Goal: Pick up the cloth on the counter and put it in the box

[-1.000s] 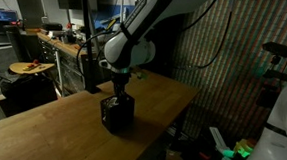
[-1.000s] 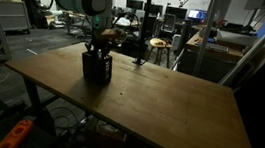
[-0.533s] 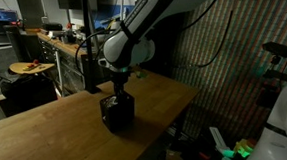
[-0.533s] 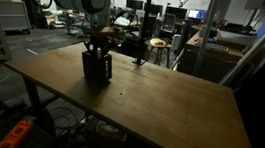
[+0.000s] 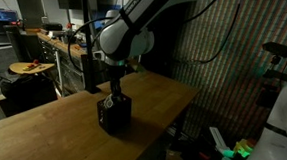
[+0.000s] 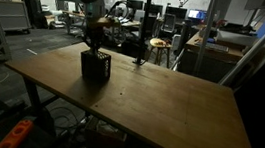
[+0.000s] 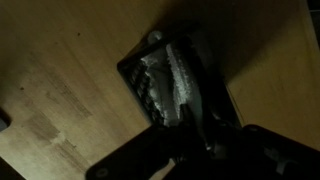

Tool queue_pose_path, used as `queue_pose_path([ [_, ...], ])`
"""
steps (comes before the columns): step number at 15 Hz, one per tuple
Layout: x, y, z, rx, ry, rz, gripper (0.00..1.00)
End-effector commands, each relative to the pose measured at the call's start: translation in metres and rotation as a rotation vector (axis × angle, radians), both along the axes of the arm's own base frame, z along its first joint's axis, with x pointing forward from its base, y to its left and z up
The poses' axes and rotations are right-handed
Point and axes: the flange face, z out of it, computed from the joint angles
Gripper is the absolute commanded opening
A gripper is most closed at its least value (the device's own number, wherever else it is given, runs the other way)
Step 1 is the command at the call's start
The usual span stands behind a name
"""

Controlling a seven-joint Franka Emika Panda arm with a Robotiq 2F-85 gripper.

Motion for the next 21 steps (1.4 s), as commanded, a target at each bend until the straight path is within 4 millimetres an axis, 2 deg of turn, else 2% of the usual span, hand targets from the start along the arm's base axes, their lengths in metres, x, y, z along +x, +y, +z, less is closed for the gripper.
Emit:
queue_pose_path([
  [1, -0.004, 0.0, 0.017, -0.009, -0.01, -0.01, 0.08],
  [2, -0.004, -0.001, 0.018, -0.009, -0.011, -0.011, 0.18],
  [3, -0.005, -0.002, 0.019, -0.008, -0.013, -0.011, 0.33],
  [4, -0.004, -0.003, 0.02, -0.007, -0.014, -0.013, 0.41],
  [5, -0.005, -0.003, 0.02, -0.007, -0.015, -0.014, 0.47],
  [9, -0.006, -0.004, 0.026, -0.006, -0.022, -0.017, 0.6],
  [10, -0.006, -0.005, 0.029, -0.007, -0.026, -0.02, 0.51],
  [12, -0.007, -0.006, 0.036, -0.008, -0.035, -0.028, 0.4],
  [17, -0.012, -0.007, 0.067, -0.016, -0.069, -0.064, 0.42],
  [18, -0.013, -0.006, 0.073, -0.016, -0.074, -0.075, 0.32],
  [19, -0.013, -0.004, 0.079, -0.014, -0.081, -0.086, 0.15],
  [21, -0.014, 0.0, 0.087, -0.008, -0.109, -0.136, 0.01],
])
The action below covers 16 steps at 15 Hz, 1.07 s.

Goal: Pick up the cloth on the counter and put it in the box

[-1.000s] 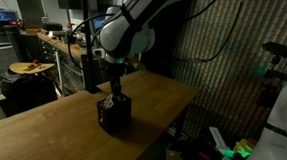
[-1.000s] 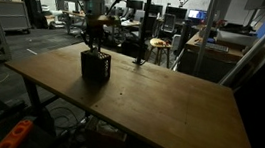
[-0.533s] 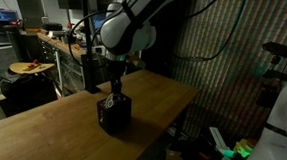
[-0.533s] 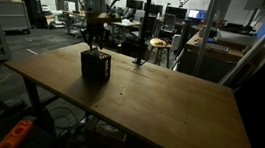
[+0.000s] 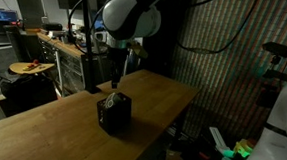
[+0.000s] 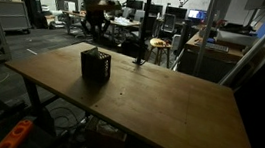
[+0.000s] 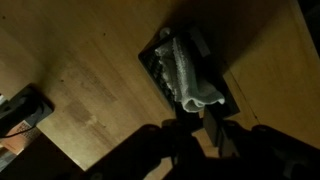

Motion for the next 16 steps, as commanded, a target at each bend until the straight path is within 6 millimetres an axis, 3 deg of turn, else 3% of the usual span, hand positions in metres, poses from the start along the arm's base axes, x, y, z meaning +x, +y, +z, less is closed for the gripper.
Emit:
queue_pose_path([
  [1, -0.005, 0.005, 0.024, -0.003, -0.069, -0.133, 0.0],
  [3, -0.004, 0.006, 0.023, 0.019, -0.069, -0.255, 0.0],
  [11, -0.014, -0.005, -0.014, 0.021, -0.01, -0.641, 0.04],
  [16, -0.017, -0.008, -0.015, 0.057, -0.01, -0.806, 0.04],
])
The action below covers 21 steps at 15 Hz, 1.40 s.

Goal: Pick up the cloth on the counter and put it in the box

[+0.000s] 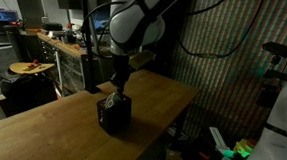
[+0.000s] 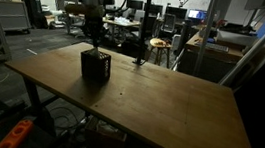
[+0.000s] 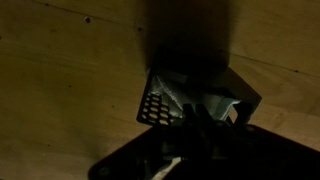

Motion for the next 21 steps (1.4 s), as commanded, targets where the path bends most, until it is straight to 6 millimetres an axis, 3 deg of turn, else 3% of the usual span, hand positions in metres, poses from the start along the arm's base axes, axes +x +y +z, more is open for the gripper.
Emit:
queue_pose_path([
  [1, 0.0, -0.001, 0.01, 0.011, -0.037, -0.099, 0.04],
  [13, 0.013, 0.001, 0.021, 0.034, -0.084, -0.187, 0.04],
  [21, 0.027, 0.006, 0.009, 0.038, -0.072, -0.202, 0.04],
])
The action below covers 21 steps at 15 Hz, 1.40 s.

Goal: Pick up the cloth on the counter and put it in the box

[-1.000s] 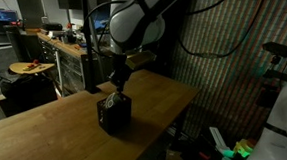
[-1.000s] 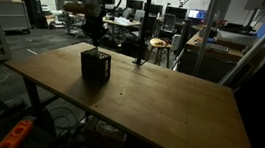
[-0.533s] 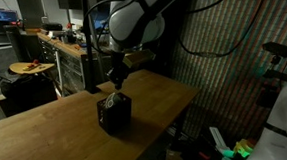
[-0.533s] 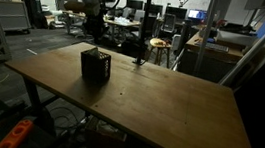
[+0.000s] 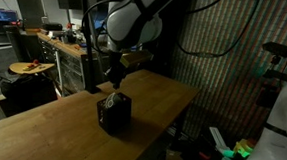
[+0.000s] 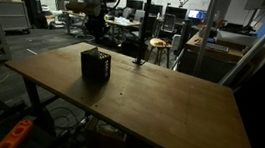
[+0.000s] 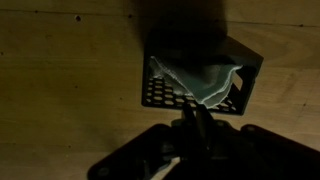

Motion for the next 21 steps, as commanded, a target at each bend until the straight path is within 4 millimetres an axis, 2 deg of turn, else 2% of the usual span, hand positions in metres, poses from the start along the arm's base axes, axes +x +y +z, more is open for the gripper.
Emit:
queue_pose_path([
  [1, 0.014, 0.005, -0.003, 0.001, -0.006, -0.019, 0.03],
  [10, 0.029, 0.023, -0.032, 0.007, 0.044, -0.038, 0.04],
  [21, 0.031, 0.002, -0.069, 0.015, 0.101, -0.076, 0.04],
])
